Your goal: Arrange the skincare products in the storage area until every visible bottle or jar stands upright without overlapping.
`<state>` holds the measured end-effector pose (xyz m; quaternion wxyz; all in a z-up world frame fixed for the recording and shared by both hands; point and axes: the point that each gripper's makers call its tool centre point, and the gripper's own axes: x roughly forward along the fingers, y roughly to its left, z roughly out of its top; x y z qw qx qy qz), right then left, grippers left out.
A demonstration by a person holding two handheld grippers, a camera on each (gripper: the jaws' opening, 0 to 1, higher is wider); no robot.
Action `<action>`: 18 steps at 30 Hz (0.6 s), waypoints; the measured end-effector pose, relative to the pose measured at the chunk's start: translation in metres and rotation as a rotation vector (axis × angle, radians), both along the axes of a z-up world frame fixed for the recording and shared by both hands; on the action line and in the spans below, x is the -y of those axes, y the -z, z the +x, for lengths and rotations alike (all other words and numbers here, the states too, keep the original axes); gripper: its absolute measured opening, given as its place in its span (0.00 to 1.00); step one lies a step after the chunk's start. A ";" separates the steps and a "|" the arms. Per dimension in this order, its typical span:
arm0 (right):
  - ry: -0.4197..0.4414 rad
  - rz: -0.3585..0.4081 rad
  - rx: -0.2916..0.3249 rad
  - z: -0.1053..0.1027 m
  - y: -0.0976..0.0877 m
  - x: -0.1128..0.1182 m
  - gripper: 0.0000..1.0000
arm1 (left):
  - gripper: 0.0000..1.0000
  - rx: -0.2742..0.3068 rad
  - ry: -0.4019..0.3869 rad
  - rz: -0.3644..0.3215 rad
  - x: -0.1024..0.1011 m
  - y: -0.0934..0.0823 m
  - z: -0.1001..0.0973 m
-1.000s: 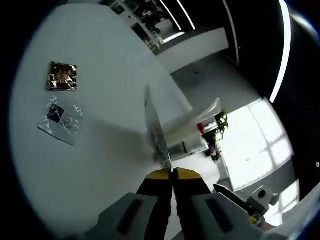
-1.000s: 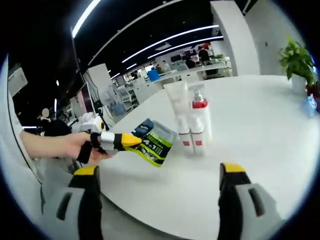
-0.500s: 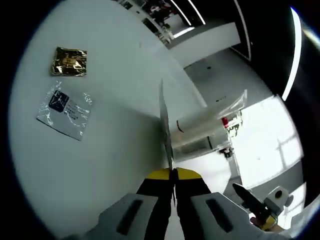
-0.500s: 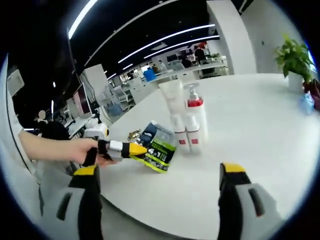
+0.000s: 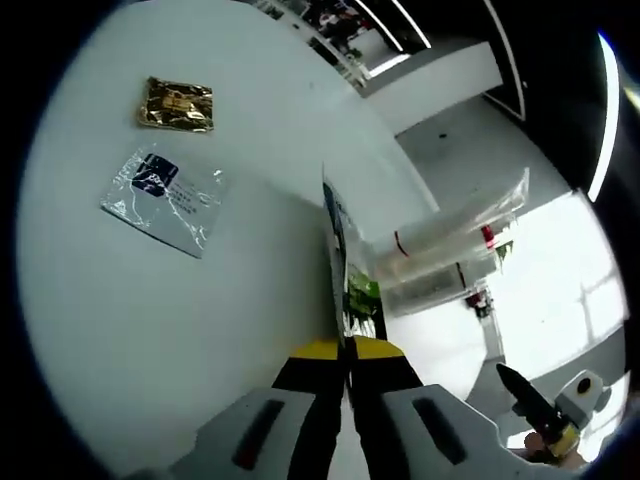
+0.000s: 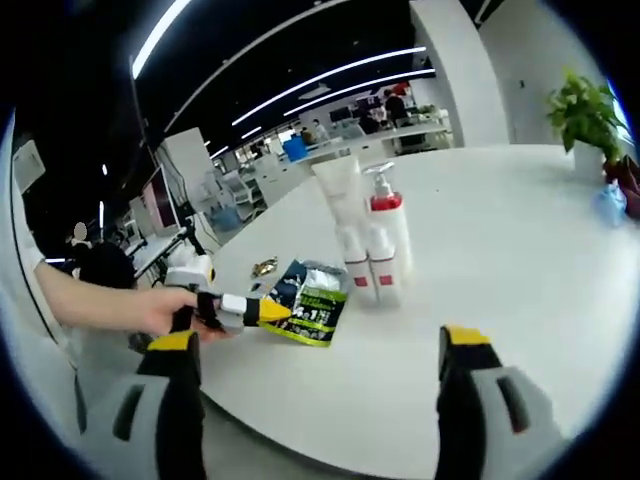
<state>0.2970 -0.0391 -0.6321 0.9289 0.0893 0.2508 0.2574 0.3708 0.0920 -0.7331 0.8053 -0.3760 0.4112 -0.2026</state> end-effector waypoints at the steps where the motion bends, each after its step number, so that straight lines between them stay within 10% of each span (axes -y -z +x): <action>1: -0.001 -0.001 -0.001 0.000 0.000 0.000 1.00 | 0.00 0.003 0.000 0.009 -0.001 0.001 0.000; 18: 0.000 0.002 -0.006 0.000 0.001 0.000 1.00 | 0.15 0.168 0.132 0.289 -0.016 -0.006 -0.003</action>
